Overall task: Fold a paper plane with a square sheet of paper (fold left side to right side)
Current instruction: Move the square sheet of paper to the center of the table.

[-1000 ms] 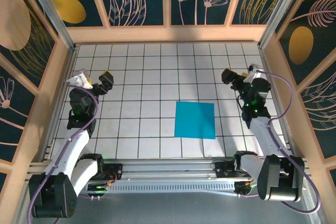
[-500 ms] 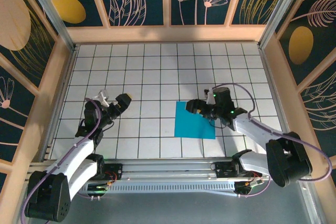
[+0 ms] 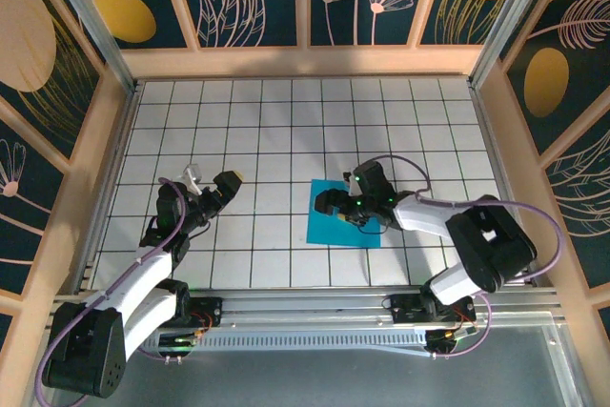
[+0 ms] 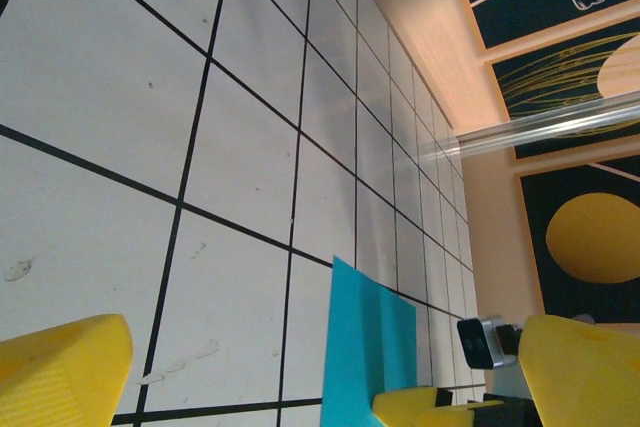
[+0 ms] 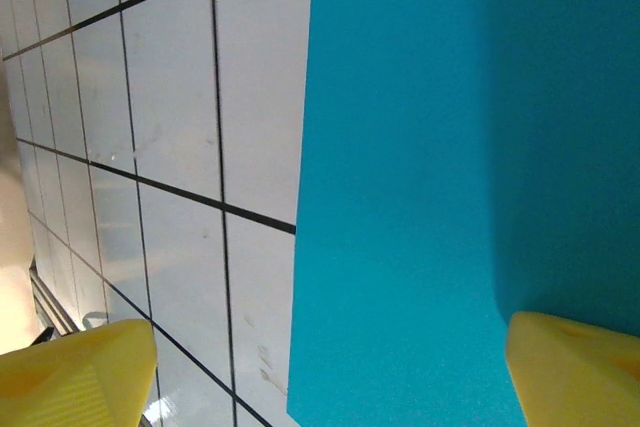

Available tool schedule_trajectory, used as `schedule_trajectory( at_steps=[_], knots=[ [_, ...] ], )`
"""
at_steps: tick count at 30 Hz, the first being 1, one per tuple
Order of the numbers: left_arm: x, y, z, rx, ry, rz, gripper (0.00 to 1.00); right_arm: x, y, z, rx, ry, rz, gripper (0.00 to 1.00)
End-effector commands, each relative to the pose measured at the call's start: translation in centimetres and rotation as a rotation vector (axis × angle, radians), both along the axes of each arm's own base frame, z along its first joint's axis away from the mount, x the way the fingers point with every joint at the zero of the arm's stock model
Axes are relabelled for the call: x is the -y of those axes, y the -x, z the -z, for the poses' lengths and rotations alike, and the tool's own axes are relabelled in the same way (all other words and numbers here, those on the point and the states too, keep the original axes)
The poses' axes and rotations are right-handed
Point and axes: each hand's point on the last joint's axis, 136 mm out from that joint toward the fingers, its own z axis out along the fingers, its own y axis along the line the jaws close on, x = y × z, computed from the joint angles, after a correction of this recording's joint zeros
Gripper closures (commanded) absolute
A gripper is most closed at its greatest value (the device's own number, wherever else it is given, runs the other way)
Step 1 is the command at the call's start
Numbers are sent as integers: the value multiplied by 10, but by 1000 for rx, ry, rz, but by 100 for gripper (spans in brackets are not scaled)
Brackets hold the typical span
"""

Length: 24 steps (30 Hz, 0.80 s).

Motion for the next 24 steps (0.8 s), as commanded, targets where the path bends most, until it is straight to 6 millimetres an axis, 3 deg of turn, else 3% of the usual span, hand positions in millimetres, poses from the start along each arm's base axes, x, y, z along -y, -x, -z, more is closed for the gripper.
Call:
schedule_trajectory(
  at_steps=[1,9,15,20,24],
  knots=[
    [1,-4,-11,15,5,-3,1,-19,-10,3,2,-8,-4,10],
    [2,-3,-10,-1,-6,2,1,-67,-36,4,19,-15,-41,10],
    [7,-1,-8,-24,-9,32,6,-97,-42,-2,31,-28,-110,11],
    [21,2,-2,-58,-2,107,19,-90,-58,-28,109,27,-104,11],
    [34,3,5,-89,-5,167,28,-59,-71,-47,176,90,-30,10]
  ],
)
